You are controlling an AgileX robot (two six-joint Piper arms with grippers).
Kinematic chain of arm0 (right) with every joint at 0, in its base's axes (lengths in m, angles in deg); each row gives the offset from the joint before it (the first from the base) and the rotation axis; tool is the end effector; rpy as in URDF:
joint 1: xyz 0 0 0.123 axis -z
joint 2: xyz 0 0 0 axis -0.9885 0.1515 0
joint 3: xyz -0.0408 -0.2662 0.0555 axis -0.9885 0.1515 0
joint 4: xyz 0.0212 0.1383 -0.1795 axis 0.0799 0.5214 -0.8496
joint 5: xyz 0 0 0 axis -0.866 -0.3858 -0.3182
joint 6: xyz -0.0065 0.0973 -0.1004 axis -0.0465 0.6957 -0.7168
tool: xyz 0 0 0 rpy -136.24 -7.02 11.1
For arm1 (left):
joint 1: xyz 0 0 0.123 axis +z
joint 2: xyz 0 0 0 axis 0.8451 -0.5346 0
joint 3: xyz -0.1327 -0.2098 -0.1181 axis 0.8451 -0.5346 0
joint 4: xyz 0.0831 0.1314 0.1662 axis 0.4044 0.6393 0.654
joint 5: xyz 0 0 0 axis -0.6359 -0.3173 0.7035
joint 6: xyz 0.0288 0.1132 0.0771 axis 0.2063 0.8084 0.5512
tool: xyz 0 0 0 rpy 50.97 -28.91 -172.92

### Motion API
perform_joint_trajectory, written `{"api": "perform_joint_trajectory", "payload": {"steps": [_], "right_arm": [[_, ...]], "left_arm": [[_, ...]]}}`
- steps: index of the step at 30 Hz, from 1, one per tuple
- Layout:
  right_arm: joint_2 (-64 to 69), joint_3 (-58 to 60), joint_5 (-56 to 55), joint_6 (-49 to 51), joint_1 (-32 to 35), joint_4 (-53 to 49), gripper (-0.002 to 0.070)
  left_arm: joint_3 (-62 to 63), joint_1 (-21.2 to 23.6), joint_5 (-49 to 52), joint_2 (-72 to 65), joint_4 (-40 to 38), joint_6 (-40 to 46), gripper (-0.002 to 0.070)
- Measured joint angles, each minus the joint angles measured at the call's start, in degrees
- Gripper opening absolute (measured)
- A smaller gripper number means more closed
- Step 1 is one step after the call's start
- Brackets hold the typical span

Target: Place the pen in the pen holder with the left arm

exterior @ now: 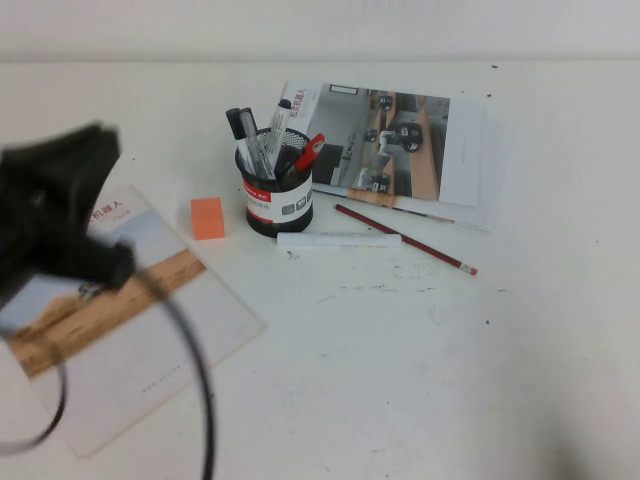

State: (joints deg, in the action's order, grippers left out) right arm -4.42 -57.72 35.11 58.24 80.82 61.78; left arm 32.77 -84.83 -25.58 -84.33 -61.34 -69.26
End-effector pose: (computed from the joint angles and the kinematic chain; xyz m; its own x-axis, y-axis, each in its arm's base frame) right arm 0.0849 0.0213 0.1618 -0.2759 0.1452 -0.9502 -0.1100 0.9773 0.1813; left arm 0.1986 -0.1050 0.3366 0.0267 0.0971 -0.9949 0.4739 0.8751 0.0981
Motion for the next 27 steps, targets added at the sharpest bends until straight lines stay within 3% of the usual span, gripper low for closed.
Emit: {"api": "perform_joint_trajectory", "payload": {"steps": [16, 19, 24, 27], "right_arm": [[0.00, 0.00, 0.00, 0.00, 0.00, 0.00, -0.0022], [0.00, 0.00, 0.00, 0.00, 0.00, 0.00, -0.0022], [0.00, 0.00, 0.00, 0.00, 0.00, 0.00, -0.0022], [0.00, 0.00, 0.00, 0.00, 0.00, 0.00, -0.0022]], "left_arm": [[-15.03, 0.59, 15.08, 22.96, 0.12, -3.26, 0.0002], [-18.84, 4.55, 14.97, 28.94, -1.73, -2.14, 0.0002], [-26.27, 16.33, 14.97, 40.30, -5.61, -0.07, 0.0002], [-29.96, 20.63, 14.97, 46.84, -6.11, -0.07, 0.0002]]}}
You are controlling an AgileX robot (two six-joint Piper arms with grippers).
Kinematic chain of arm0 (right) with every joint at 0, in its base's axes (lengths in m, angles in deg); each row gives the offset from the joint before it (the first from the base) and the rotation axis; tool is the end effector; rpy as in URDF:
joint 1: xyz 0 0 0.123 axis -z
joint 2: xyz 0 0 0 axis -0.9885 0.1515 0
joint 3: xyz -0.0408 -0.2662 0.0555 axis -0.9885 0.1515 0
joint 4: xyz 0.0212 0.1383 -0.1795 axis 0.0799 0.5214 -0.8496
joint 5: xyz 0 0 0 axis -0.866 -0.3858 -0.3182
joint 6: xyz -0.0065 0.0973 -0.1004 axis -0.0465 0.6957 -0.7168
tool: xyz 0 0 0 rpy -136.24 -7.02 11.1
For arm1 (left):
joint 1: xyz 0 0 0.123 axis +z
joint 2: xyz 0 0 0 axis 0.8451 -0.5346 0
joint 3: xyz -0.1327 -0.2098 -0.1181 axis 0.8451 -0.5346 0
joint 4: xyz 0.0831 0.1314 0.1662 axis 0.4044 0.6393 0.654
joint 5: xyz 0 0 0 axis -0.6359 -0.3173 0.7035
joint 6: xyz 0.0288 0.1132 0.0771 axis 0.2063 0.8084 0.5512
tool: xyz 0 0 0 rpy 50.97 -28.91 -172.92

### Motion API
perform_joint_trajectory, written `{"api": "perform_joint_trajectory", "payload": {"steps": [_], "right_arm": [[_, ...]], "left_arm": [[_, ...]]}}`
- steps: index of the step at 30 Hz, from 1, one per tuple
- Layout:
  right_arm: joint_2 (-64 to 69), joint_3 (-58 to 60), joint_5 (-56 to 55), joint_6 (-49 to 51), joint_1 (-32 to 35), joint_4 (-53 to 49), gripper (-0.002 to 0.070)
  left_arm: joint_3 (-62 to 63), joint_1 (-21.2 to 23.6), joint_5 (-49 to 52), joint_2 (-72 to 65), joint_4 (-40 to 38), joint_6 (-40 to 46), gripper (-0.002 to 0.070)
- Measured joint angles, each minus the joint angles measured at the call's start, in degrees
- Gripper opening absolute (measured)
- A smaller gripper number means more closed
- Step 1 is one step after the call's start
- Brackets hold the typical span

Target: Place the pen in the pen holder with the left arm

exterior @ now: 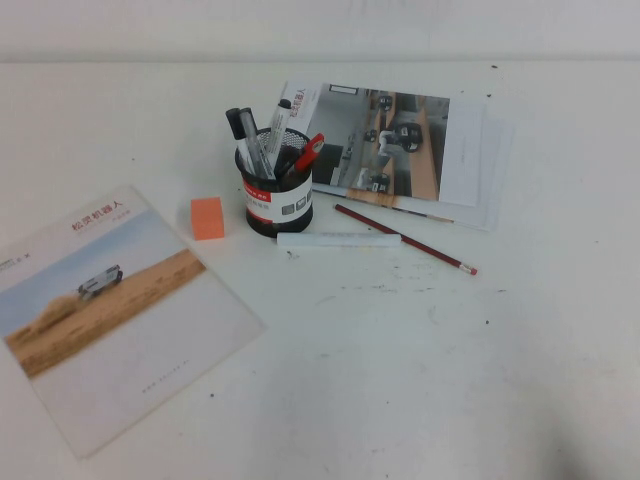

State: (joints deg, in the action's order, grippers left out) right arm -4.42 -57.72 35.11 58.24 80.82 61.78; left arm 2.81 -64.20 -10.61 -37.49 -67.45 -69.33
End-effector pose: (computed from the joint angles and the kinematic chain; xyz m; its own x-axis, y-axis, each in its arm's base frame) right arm 0.0849 0.0213 0.1618 -0.2759 0.1452 -0.9502 -0.1100 0.9773 0.1813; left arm 0.0929 -0.0104 0.2301 0.0110 -0.0088 -0.9999 0.1119 0.9937 -0.0075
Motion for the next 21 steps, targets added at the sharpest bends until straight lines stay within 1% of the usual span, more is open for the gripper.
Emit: {"api": "perform_joint_trajectory", "payload": {"steps": [3, 8, 11, 17, 21], "right_arm": [[0.00, 0.00, 0.00, 0.00, 0.00, 0.00, -0.0022], [0.00, 0.00, 0.00, 0.00, 0.00, 0.00, -0.0022], [0.00, 0.00, 0.00, 0.00, 0.00, 0.00, -0.0022], [0.00, 0.00, 0.00, 0.00, 0.00, 0.00, -0.0020], [0.00, 0.00, 0.00, 0.00, 0.00, 0.00, -0.0020]], "left_arm": [[-3.20, 1.91, -0.54, 3.98, -0.14, 0.00, 0.0002], [-6.52, 2.16, -1.08, 4.59, -0.22, -1.66, 0.0002], [-6.53, 2.16, 2.62, 4.59, -0.35, -3.16, 0.0002], [-6.53, 2.16, 14.27, 4.59, -0.46, -3.88, 0.0002], [-6.33, 2.16, 15.43, 4.59, -0.46, -4.01, 0.0002]]}}
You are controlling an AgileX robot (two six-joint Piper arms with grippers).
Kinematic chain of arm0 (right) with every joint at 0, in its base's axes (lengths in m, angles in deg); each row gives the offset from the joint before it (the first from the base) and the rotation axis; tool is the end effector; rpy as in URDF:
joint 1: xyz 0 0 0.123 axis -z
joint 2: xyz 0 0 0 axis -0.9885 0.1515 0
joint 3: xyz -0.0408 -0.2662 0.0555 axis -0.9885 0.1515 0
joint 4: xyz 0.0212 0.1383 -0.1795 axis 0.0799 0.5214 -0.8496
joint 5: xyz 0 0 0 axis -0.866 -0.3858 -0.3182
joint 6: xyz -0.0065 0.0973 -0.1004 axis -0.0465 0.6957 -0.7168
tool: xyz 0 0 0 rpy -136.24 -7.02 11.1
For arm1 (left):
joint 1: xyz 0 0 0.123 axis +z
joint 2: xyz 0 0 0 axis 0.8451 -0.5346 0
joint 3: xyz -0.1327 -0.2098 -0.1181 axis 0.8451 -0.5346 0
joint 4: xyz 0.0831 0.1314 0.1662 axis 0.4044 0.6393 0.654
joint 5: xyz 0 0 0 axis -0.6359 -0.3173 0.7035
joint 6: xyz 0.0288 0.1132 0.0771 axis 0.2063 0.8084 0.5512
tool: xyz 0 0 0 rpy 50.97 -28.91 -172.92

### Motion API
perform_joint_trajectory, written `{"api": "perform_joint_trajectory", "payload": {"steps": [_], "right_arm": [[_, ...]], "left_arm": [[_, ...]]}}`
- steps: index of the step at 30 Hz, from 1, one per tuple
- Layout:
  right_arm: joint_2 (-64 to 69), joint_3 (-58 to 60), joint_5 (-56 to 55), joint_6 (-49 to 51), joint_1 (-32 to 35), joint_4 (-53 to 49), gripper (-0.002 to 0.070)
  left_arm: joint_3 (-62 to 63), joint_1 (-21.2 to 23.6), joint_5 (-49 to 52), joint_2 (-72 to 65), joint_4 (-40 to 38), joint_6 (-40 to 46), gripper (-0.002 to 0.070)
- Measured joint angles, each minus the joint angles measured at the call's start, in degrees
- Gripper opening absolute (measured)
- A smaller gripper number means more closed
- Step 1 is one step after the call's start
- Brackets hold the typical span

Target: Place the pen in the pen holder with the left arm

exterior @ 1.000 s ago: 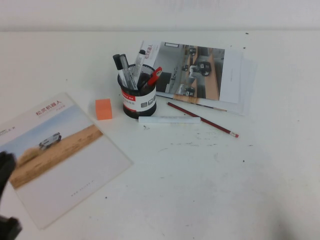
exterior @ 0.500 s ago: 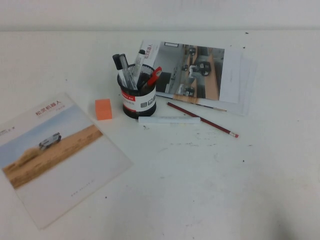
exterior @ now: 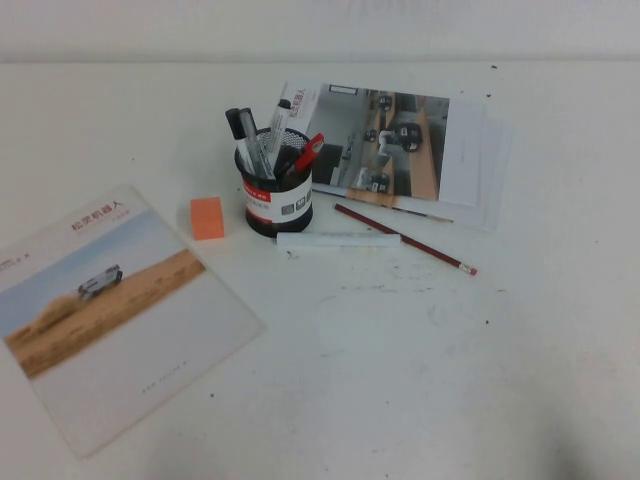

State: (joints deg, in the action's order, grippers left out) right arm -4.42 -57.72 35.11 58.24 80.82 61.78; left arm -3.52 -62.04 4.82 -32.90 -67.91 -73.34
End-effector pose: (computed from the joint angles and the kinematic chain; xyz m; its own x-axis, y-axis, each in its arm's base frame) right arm 0.0849 0.0213 0.1618 -0.2759 0.1452 -0.9502 -0.1100 0.9773 0.1813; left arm 0.0852 -0.0060 0.1603 -0.2882 -0.0642 -0.9554 0.0483 0.9955 -0.0814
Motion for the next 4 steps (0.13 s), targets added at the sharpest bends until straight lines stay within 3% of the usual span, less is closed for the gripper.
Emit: {"api": "perform_joint_trajectory", "payload": {"steps": [4], "right_arm": [[0.00, 0.00, 0.00, 0.00, 0.00, 0.00, -0.0020]], "left_arm": [[0.05, 0.00, 0.11, 0.00, 0.00, 0.00, 0.0002]]}}
